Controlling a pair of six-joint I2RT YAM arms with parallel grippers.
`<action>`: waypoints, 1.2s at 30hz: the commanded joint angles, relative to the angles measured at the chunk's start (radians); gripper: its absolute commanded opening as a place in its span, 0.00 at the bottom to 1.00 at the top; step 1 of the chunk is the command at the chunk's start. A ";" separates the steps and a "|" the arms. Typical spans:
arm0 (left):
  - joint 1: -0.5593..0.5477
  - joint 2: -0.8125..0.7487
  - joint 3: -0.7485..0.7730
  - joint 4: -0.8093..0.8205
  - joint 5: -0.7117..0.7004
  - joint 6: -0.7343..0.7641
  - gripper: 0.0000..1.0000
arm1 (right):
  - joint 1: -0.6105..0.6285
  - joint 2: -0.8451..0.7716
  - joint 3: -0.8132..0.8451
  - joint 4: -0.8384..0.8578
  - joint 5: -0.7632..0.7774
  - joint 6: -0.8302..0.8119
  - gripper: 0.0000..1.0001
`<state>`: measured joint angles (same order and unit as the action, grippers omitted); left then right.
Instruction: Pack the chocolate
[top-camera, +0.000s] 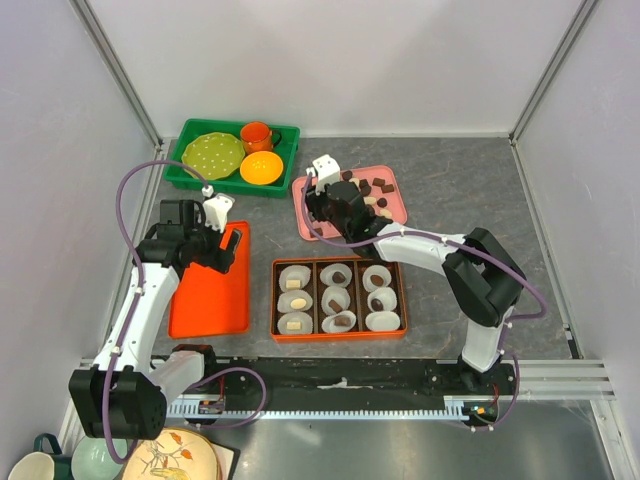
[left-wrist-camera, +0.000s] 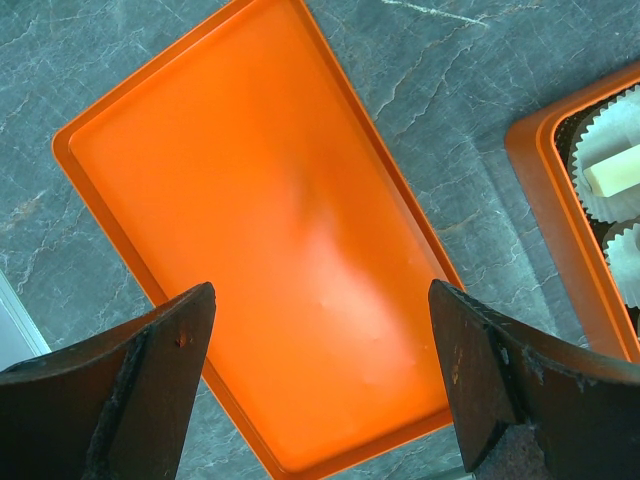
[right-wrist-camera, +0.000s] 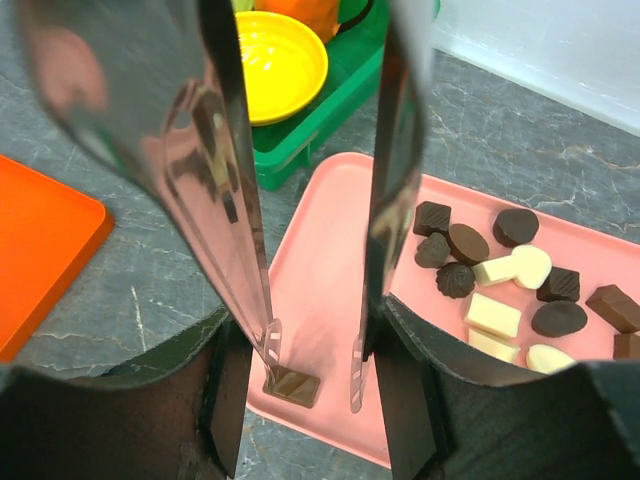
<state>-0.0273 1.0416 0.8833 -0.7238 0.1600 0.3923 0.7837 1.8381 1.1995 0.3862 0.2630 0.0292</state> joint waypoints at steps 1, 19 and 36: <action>0.007 -0.008 0.023 0.020 0.006 0.022 0.94 | -0.008 0.012 0.009 0.051 -0.002 0.011 0.55; 0.009 -0.011 0.025 0.020 0.004 0.026 0.94 | -0.008 -0.043 -0.015 0.077 -0.050 0.041 0.55; 0.013 -0.014 0.008 0.023 0.009 0.033 0.94 | -0.006 -0.089 -0.017 0.077 -0.091 0.052 0.55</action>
<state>-0.0219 1.0416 0.8833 -0.7238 0.1600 0.3927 0.7761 1.7828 1.1721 0.4282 0.2028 0.0669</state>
